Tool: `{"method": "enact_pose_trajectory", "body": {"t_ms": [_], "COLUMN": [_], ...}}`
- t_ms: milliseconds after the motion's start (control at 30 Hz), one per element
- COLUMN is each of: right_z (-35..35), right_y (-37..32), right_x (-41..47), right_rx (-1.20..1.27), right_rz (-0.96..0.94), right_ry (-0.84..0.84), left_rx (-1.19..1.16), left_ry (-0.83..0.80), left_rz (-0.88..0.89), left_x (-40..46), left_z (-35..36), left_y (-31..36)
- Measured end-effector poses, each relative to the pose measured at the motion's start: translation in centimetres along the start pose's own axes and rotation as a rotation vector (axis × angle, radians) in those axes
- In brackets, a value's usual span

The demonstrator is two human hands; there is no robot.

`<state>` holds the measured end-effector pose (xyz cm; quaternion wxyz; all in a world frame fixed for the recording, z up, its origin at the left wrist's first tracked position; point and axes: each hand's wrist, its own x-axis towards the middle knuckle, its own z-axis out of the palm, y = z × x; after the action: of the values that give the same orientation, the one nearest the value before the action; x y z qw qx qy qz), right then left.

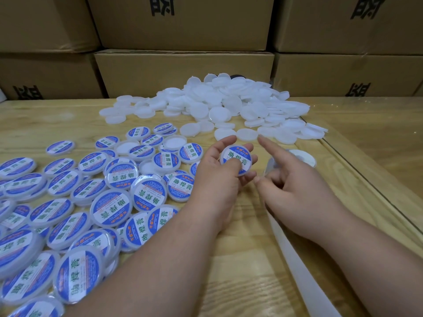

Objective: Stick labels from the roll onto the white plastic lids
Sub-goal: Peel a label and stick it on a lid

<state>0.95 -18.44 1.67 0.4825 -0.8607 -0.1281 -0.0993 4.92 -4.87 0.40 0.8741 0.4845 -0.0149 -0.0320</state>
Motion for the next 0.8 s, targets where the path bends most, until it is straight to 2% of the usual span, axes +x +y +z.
{"method": "enact_pose_trajectory", "body": {"t_ms": [167, 333, 633, 800], "right_z": [-0.7, -1.3, -1.2, -0.9], "right_y": [0.4, 0.5, 1.4, 1.6], "right_x": [0.4, 0.6, 0.7, 0.7], "right_rx": [-0.006, 0.036, -0.072, -0.099], "right_rz": [0.017, 0.092, 0.126, 0.108], "right_ry": [0.24, 0.332, 0.221, 0.124], "left_rx": [0.0, 0.025, 0.071, 0.017], "left_ry": [-0.043, -0.04, 0.01, 0.142], "left_rz": [0.013, -0.014, 0.009, 0.032], "left_x": [-0.2, -0.4, -0.2, 0.2], "left_z": [-0.2, 0.2, 0.2, 0.1], "left_y": [0.0, 0.5, 0.0, -0.2]}}
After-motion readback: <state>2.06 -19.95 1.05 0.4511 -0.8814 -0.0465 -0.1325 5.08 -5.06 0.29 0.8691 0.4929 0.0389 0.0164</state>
